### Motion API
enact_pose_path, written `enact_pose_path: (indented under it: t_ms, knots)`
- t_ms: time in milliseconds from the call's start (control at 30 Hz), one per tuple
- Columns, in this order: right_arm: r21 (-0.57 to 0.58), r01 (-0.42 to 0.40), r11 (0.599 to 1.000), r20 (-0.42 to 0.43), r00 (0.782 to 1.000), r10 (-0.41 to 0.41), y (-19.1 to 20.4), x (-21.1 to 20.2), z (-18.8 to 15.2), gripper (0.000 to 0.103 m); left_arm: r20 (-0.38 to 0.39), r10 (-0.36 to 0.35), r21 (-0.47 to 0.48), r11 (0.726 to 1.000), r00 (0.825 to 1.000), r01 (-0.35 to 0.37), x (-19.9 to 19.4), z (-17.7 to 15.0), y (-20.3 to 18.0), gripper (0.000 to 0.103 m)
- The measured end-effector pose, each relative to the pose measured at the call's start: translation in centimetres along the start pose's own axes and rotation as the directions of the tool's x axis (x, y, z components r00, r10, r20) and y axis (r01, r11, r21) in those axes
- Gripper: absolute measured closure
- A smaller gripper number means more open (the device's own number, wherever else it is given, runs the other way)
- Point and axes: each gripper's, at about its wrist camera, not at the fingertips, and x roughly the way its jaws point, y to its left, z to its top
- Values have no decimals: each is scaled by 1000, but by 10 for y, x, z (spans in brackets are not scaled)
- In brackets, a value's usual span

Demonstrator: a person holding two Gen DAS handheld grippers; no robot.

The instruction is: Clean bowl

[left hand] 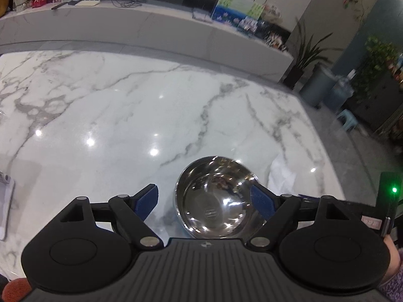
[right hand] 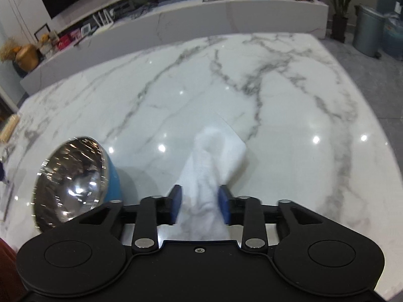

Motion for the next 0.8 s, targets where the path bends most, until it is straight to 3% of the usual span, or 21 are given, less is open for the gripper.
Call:
enact_pose_path:
  t_ms: [200, 333, 500, 567, 667, 800]
  knots:
    - [-36, 30, 999, 53, 998, -28, 20, -49, -6, 50, 17, -4, 13, 1000, 1000, 4, -10, -8, 2, 22]
    - [-38, 44, 998, 64, 997, -41, 33, -69, -13, 44, 33, 24, 40, 999, 999, -25, -15, -13, -4, 22]
    - [-66, 56, 996, 65, 997, -51, 51, -83, -23, 27, 60, 77, 77, 994, 995, -81, -19, -22, -15, 22]
    - [-77, 65, 995, 66, 996, -60, 56, -85, -27, 24, 56, 82, 73, 994, 995, -86, -19, -25, -16, 22]
    - [-75, 78, 994, 73, 995, -72, 59, -90, -35, 5, 59, 93, 79, 992, 994, -97, -19, -30, -18, 22]
    - [-67, 82, 994, 67, 995, -78, 60, -93, -42, 4, 43, 99, 97, 990, 994, -103, -16, -34, -19, 22]
